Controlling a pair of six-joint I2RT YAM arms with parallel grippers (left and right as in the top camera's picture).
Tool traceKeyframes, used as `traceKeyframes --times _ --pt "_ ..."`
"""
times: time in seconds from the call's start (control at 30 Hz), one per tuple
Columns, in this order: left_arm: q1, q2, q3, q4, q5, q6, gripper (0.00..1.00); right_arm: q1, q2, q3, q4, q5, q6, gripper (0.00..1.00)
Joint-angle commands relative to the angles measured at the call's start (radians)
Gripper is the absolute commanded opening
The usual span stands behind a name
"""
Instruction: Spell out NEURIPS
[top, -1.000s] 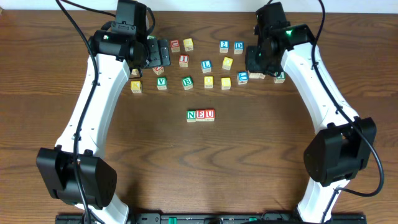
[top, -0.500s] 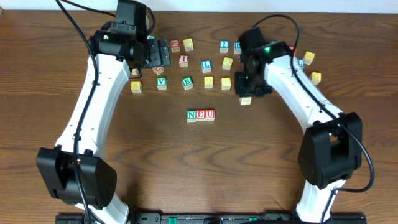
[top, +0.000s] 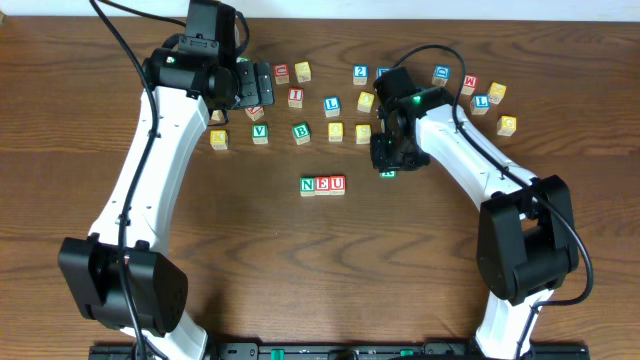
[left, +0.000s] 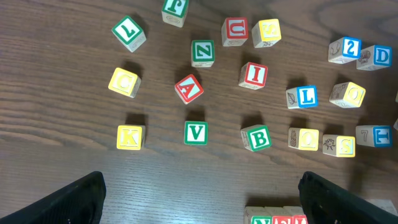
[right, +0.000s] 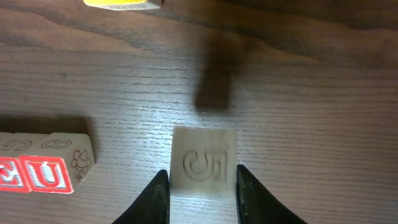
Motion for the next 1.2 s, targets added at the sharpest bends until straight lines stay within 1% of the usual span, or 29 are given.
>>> traceKeyframes --times 0.0,0.37,0.6,0.8,0.93,1.17 --pt "0.004 0.005 0.017 0.001 -0.013 0.013 0.98 0.006 0.007 -0.012 0.013 -0.002 0.008 0.29" --pt "0.004 0.005 0.017 0.001 -0.013 0.013 0.98 0.008 0.007 -0.039 0.053 -0.002 0.011 0.29" --pt "0.004 0.005 0.017 0.0 -0.013 0.013 0.98 0.006 0.007 -0.038 0.08 -0.002 0.011 0.4" --pt "0.004 0.005 0.017 0.001 -0.013 0.013 0.98 0.005 0.007 -0.037 0.053 0.018 0.011 0.47" --pt "0.004 0.005 0.017 0.001 -0.013 0.013 0.98 0.006 0.007 -0.048 0.044 0.059 0.011 0.48" --pt "0.004 0.005 0.017 0.0 -0.013 0.013 0.98 0.012 0.007 -0.114 0.089 0.065 0.012 0.49"
